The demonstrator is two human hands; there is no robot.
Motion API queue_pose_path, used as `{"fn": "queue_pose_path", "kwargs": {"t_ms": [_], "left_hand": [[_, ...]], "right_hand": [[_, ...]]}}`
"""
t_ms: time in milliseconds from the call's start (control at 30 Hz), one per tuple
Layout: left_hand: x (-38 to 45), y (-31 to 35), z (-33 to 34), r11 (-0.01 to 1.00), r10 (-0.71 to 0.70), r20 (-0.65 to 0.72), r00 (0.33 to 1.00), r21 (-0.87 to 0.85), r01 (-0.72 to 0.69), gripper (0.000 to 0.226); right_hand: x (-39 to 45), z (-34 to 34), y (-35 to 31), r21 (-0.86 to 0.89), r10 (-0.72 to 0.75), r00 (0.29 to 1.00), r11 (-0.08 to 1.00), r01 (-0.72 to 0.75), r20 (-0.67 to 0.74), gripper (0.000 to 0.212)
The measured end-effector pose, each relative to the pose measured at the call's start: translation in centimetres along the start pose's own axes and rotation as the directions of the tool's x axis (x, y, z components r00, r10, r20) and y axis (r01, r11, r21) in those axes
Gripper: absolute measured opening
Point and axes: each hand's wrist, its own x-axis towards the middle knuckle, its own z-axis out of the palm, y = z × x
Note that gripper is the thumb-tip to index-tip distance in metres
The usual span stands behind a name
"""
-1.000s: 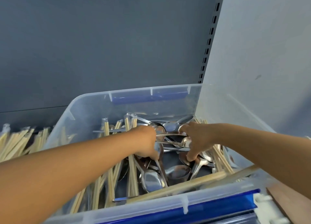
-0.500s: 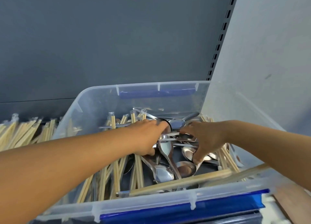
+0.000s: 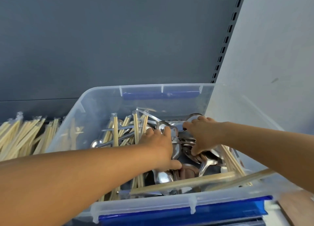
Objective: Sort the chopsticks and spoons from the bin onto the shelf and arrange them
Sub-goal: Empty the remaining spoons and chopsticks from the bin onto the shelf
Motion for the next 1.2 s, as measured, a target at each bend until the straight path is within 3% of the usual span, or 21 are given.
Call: {"fn": "queue_pose_path", "kwargs": {"t_ms": [67, 167, 333, 500, 567, 733, 833, 1067, 1200], "left_hand": [[0.4, -0.3, 0.2, 0.989, -0.036, -0.046, 0.998, -0.144, 0.029, 0.099], [0.6, -1.1, 0.2, 0.956, -0.094, -0.057, 0.994, -0.284, 0.074, 0.081], [0.7, -1.1, -0.2, 0.952, -0.162, 0.006, 0.987, -0.263, 0.158, 0.068], [0.9, -1.3, -0.4, 0.953, -0.151, 0.028, 0.988, -0.262, 0.153, 0.020], [1.1, -1.4, -0.6, 0.953, -0.133, 0.056, 0.990, -0.269, 0.143, 0.020], [1.8, -2.0, -0.5, 0.955, -0.094, 0.105, 0.990, -0.273, 0.119, 0.008], [1.8, -2.1, -0.6, 0.974, -0.078, 0.098, 0.992, -0.203, 0.096, 0.007], [1.7, -2.1, -0.7, 0.973, -0.107, 0.096, 0.990, -0.195, 0.124, 0.028], [1.5, -1.8, -0.7, 0.954, -0.092, 0.080, 0.993, -0.277, 0.111, 0.010]], "right_hand": [[-0.1, 0.1, 0.0, 0.139, 0.003, 1.000, 0.990, 0.001, -0.023, 0.070], [-0.3, 0.1, -0.2, 0.172, -0.022, 0.999, 0.985, 0.030, -0.046, 0.054], [0.1, 0.5, -0.3, 0.210, -0.022, 0.999, 0.977, 0.030, -0.041, 0.055], [0.0, 0.1, -0.7, 0.188, 0.001, 0.994, 0.982, 0.020, -0.107, 0.021], [0.2, -0.2, -0.6, 0.169, 0.024, 0.988, 0.986, 0.002, -0.153, 0.009], [0.1, -0.7, -0.4, 0.301, 0.064, 0.983, 0.953, -0.009, -0.172, 0.009], [0.0, -0.8, -0.4, 0.416, 0.128, 0.978, 0.908, -0.048, -0.167, 0.022], [-0.2, -0.5, -0.3, 0.606, 0.124, 0.992, 0.789, -0.095, -0.006, 0.041], [-0.3, -0.7, -0.7, 0.634, 0.119, 0.993, 0.766, -0.109, 0.028, 0.039]]}}
